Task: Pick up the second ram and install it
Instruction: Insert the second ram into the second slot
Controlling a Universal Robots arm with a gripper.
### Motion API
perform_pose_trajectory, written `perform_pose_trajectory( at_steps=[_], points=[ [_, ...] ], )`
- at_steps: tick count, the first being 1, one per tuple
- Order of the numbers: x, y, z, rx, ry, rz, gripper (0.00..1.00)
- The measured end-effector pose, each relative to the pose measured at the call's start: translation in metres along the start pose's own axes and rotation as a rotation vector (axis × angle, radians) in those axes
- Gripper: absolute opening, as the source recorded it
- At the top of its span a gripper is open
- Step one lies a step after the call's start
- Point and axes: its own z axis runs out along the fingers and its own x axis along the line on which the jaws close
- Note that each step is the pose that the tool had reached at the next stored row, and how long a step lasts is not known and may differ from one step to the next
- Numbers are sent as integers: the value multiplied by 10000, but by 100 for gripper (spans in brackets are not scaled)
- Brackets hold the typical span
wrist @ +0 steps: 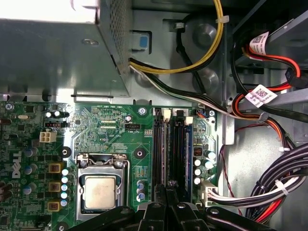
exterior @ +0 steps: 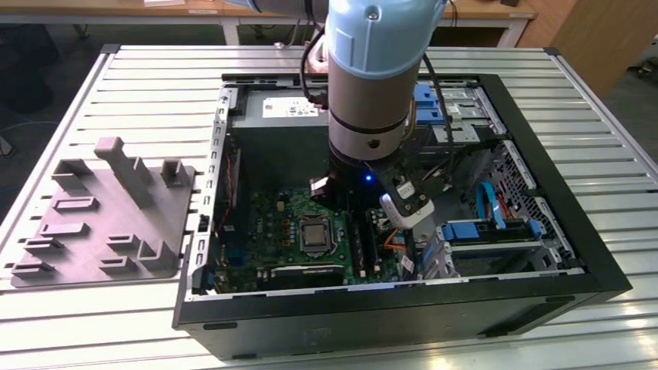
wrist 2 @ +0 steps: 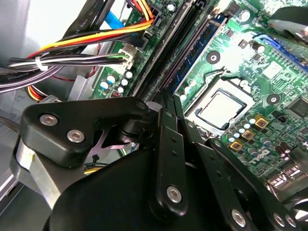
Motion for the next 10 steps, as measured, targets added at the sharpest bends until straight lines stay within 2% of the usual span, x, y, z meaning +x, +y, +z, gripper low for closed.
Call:
perform_pose_trajectory(
  at_steps=[10],
  points=[
    [0,0,3,-1,-1,16,12]
  ],
)
